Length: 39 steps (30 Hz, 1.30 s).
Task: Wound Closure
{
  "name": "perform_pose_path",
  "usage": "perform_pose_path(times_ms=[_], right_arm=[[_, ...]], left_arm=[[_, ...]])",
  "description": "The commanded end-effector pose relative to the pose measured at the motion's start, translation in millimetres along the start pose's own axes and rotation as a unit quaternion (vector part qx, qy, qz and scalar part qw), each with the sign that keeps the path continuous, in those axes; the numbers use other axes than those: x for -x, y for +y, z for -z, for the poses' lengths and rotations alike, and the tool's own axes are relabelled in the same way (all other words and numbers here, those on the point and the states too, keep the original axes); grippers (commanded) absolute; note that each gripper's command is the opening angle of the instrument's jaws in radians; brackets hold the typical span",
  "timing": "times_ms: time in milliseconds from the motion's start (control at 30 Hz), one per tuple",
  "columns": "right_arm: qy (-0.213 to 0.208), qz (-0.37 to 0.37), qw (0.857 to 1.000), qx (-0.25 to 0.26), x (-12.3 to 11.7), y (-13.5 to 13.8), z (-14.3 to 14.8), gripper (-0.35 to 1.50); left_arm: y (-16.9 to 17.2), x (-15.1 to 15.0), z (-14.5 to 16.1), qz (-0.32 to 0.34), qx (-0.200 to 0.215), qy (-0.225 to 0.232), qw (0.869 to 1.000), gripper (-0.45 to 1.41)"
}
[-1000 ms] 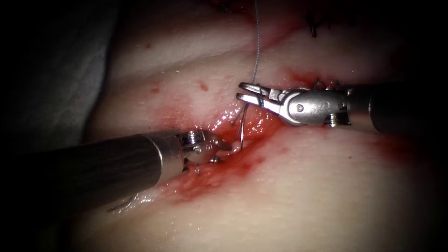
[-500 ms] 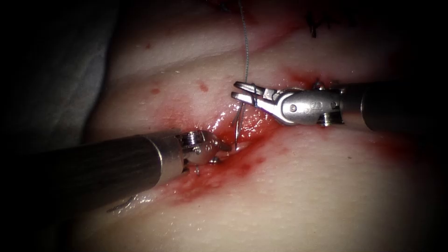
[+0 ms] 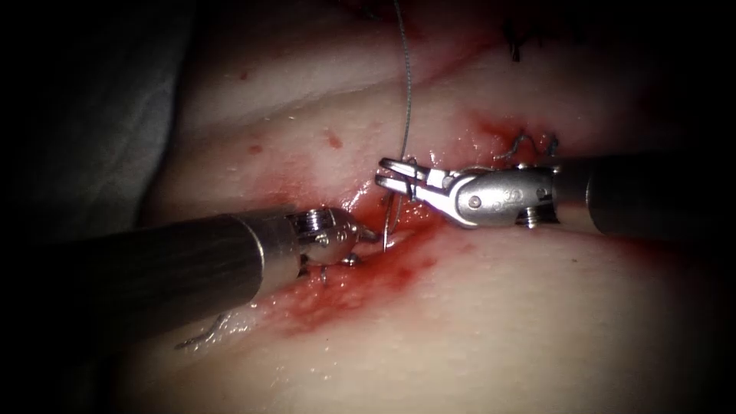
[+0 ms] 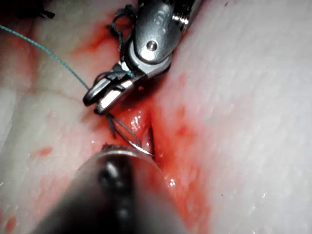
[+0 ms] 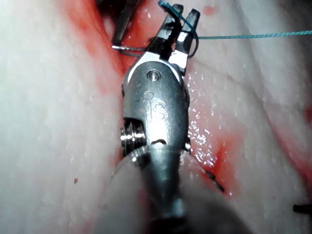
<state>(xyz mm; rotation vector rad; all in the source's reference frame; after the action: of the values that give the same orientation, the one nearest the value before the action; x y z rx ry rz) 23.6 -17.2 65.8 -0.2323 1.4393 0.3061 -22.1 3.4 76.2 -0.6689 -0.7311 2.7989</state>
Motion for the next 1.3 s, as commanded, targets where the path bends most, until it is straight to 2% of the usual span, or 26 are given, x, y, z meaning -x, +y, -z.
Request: perform_pose_path(times_ms=[33,133,233,300,400,500,600,733,933,1167,1300], right_arm=[[-0.003,0.0,1.0,-0.003,0.5,-0.3,-0.6,-0.35],[-0.005,-0.002,1.0,-0.012,0.5,-0.4,-0.9,-0.35],[-0.002,-0.01,0.999,-0.032,0.4,-0.7,-1.5,-0.35],[-0.001,-0.021,0.998,-0.056,0.5,-1.1,-2.2,-0.35],[-0.002,-0.029,0.998,-0.062,0.6,-1.3,-2.5,-0.35],[-0.013,-0.032,0.997,-0.066,0.6,-1.2,-2.5,-0.35],[-0.016,-0.032,0.998,-0.06,0.7,-0.8,-2.5,-0.35],[-0.02,-0.034,0.998,-0.053,0.5,-0.2,-2.4,-0.35],[-0.025,-0.035,0.998,-0.053,0.5,0.5,-2.4,-0.35],[-0.031,-0.037,0.997,-0.058,0.2,1.0,-2.5,-0.35],[-0.031,-0.038,0.994,-0.097,0.2,1.1,-2.5,-0.35]], left_arm=[[-0.2,-0.3,-0.6,0.0,-0.002,0.003,1.0,0.69],[-0.2,-0.7,0.2,0.002,-0.016,0.01,1.0,0.68],[-0.3,-1.4,1.3,0.006,-0.038,0.02,0.999,0.78],[-0.5,-2.4,3.4,0.016,-0.066,0.046,0.997,0.78],[-0.5,-3.5,5.7,0.006,-0.094,0.064,0.994,0.76],[0.5,-4.9,8.3,-0.007,-0.12,0.087,0.989,0.73],[2.9,-6.0,9.4,-0.016,-0.142,0.098,0.985,0.66],[5.7,-6.6,8.8,-0.014,-0.152,0.093,0.984,0.58],[9.7,-6.3,5.2,-0.015,-0.146,0.099,0.984,0.47],[10.8,-5.3,2.2,-0.024,-0.13,0.082,0.988,0.47],[11.4,-5.0,0.9,-0.03,-0.116,0.075,0.99,0.47]])
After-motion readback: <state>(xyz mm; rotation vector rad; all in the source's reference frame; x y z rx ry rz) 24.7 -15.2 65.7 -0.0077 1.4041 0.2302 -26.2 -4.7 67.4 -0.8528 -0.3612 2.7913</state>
